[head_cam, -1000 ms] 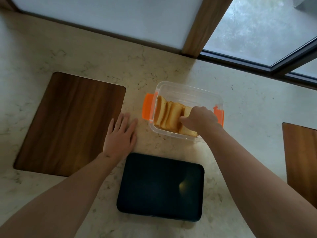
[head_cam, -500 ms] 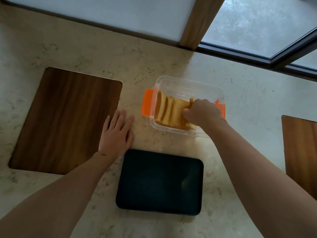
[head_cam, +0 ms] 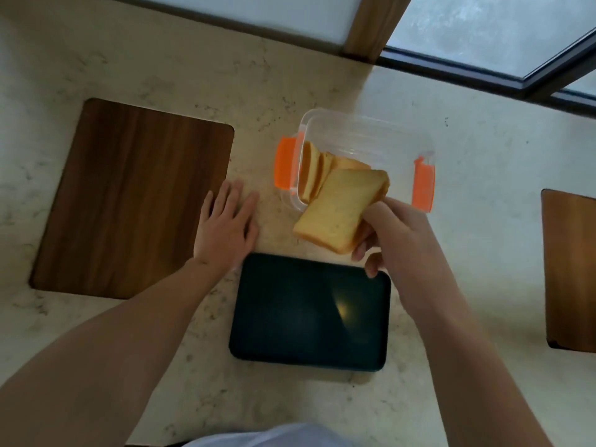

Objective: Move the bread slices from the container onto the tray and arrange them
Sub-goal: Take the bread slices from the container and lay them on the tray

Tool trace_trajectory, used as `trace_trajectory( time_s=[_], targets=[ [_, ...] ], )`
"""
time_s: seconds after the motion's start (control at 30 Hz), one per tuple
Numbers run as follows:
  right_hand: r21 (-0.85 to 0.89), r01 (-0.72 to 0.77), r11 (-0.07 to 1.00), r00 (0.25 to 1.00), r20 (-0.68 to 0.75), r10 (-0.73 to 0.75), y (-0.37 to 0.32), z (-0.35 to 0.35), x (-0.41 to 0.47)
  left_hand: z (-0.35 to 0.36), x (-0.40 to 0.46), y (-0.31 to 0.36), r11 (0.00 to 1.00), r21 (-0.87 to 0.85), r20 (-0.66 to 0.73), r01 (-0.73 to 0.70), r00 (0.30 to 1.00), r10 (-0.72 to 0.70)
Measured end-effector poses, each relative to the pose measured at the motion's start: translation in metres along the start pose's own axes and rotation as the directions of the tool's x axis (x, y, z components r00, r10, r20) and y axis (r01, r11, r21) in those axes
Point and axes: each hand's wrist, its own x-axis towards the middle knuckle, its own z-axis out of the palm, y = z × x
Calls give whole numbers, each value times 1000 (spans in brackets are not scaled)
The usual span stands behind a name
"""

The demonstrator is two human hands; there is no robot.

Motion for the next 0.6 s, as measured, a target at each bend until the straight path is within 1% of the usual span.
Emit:
trace_trajectory(
  time_s=[0.07,0.17,0.27,0.33,0.43,0.53,0.6],
  targets=[
    [18,-59,998,989,137,56,25,19,-15,2,0,0,1000,11,-11,2,1000,-2],
    [-101,-150,984,936,305,174,72,44,-28,4,0,0,1000,-7,-34,-1,999,1],
    [-218,-169,961,889,387,244,112,58,-35,4,1,-2,1000,-3,-37,-14,999,14],
    [-219,-197,956,861,427,276,129,61,-34,4,1,-3,1000,0,-37,-18,999,18],
    [-254,-239,937,837,435,331,145,58,-24,5,0,-3,1000,-3,-46,-16,999,16],
    [-425,-222,878,854,350,385,155,50,-15,5,1,-2,1000,-10,-54,-10,998,9],
    [-514,-192,836,881,285,377,160,47,-12,4,0,-1,1000,-9,-57,-7,998,7]
  ],
)
